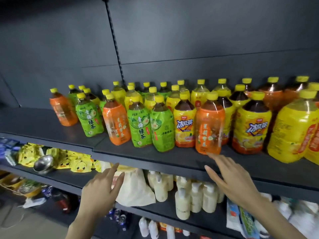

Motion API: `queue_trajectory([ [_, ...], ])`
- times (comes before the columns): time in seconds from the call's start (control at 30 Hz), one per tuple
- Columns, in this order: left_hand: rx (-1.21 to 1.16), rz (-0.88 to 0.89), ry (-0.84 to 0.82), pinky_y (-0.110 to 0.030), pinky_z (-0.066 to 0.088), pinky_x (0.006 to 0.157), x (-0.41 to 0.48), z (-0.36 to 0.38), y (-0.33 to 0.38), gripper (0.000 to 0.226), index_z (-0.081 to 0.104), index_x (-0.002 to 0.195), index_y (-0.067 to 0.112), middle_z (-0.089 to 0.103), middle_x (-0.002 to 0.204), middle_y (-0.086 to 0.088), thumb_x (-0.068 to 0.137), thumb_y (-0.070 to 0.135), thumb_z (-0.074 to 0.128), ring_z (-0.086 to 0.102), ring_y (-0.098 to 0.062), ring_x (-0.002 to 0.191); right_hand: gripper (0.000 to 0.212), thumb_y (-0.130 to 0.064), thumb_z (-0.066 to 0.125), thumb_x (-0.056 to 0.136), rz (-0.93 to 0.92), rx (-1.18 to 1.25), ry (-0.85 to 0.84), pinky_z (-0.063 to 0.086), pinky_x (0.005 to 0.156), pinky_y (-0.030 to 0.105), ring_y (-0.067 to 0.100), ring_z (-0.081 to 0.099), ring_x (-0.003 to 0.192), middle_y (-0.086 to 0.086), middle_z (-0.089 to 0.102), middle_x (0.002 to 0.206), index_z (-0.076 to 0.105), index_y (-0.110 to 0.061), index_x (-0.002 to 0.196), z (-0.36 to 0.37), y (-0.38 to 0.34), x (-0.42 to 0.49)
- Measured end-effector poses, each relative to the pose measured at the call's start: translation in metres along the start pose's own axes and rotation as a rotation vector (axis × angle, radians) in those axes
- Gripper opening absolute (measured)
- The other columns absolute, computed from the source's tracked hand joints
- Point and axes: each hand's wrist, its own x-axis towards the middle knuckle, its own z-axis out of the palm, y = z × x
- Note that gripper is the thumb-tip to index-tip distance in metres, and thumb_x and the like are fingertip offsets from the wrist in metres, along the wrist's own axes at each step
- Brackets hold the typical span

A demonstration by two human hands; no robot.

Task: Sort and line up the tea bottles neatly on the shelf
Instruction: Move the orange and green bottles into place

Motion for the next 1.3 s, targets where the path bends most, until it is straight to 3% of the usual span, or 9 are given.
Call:
queue_trajectory([
  [0.1, 0.043, -0.027, -0.029, -0.031, 0.035, 0.064, 0.020, -0.004, -0.035, 0.047, 0.041, 0.139, 0.032, 0.060, 0.118, 0.008, 0.095, 0.048, 0.033, 0.057, -0.019, 0.104, 0.073, -0.067, 0.009, 0.086, -0.002, 0.016, 0.025, 0.038, 0.083, 0.024, 0.009, 0.050, 0.119, -0.011, 0.053, 0.132, 0.042, -0.028, 0.139, 0.015, -0.029, 0.028],
  [0.3, -0.027, -0.097, -0.005, -0.033, 0.036, 0.066, 0.055, -0.014, -0.112, 0.046, 0.049, 0.134, 0.027, 0.061, 0.121, 0.002, 0.094, 0.047, 0.040, 0.057, -0.026, 0.107, 0.067, -0.062, 0.018, 0.093, 0.015, -0.014, 0.096, 0.049, 0.074, 0.031, 0.017, 0.061, 0.105, -0.005, 0.064, 0.117, 0.056, -0.018, 0.126, 0.039, -0.086, 0.068],
  [0.47, -0.065, -0.078, -0.001, -0.037, 0.047, 0.070, 0.087, -0.018, -0.189, 0.055, 0.051, 0.130, 0.029, 0.063, 0.115, 0.001, 0.087, 0.058, 0.030, 0.062, -0.025, 0.094, 0.066, -0.062, 0.018, 0.092, 0.130, -0.051, 0.085, 0.047, 0.082, 0.035, 0.018, 0.055, 0.113, -0.004, 0.059, 0.125, 0.051, -0.021, 0.132, 0.064, -0.138, 0.087],
  [0.6, -0.067, -0.058, -0.053, -0.039, 0.047, 0.073, 0.107, -0.027, -0.258, 0.064, 0.044, 0.135, 0.033, 0.060, 0.124, 0.002, 0.083, 0.063, 0.026, 0.061, -0.027, 0.101, 0.067, -0.062, 0.015, 0.093, 0.212, -0.059, 0.128, 0.048, 0.080, 0.036, 0.021, 0.058, 0.110, -0.003, 0.062, 0.122, 0.050, -0.023, 0.134, 0.086, -0.194, 0.090],
  [0.7, -0.090, -0.037, -0.085, -0.038, 0.045, 0.072, 0.117, -0.036, -0.303, 0.064, 0.040, 0.139, 0.030, 0.055, 0.132, 0.003, 0.083, 0.061, 0.029, 0.060, -0.026, 0.107, 0.069, -0.064, 0.011, 0.092, 0.249, -0.061, 0.073, 0.043, 0.088, 0.033, 0.016, 0.052, 0.119, -0.007, 0.057, 0.130, 0.044, -0.026, 0.139, 0.101, -0.241, 0.093],
  [0.83, -0.085, 0.006, -0.118, -0.036, 0.048, 0.071, 0.132, -0.045, -0.355, 0.063, 0.036, 0.142, 0.030, 0.055, 0.131, 0.006, 0.086, 0.059, 0.027, 0.060, -0.021, 0.107, 0.075, -0.070, 0.004, 0.086, 0.283, -0.054, 0.045, 0.042, 0.084, 0.027, 0.010, 0.046, 0.124, -0.014, 0.050, 0.135, 0.037, -0.031, 0.141, 0.119, -0.298, 0.104],
  [0.97, -0.102, 0.022, -0.110, -0.034, 0.044, 0.068, 0.149, -0.050, -0.389, 0.055, 0.035, 0.142, 0.031, 0.057, 0.129, 0.006, 0.092, 0.054, 0.033, 0.061, -0.021, 0.103, 0.083, -0.075, -0.004, 0.079, 0.249, 0.017, -0.006, 0.038, 0.088, 0.023, 0.005, 0.040, 0.126, -0.018, 0.043, 0.139, 0.031, -0.034, 0.143, 0.136, -0.351, 0.128],
  [1.1, -0.105, 0.098, -0.032, -0.033, 0.043, 0.065, 0.180, -0.046, -0.413, 0.060, 0.044, 0.138, 0.024, 0.064, 0.118, 0.002, 0.088, 0.054, 0.030, 0.062, -0.025, 0.100, 0.101, -0.081, -0.021, 0.065, 0.147, 0.047, -0.029, 0.035, 0.092, 0.022, 0.002, 0.038, 0.126, -0.022, 0.038, 0.140, 0.027, -0.037, 0.143, 0.157, -0.403, 0.169],
  [1.3, -0.106, 0.130, 0.002, -0.031, 0.045, 0.058, 0.241, -0.027, -0.434, 0.052, 0.039, 0.142, 0.025, 0.059, 0.126, 0.006, 0.094, 0.046, 0.042, 0.061, -0.020, 0.104, 0.076, -0.066, 0.003, 0.080, 0.018, 0.125, -0.026, 0.033, 0.098, 0.027, 0.005, 0.036, 0.129, -0.017, 0.038, 0.143, 0.027, -0.033, 0.144, 0.188, -0.461, 0.246],
])
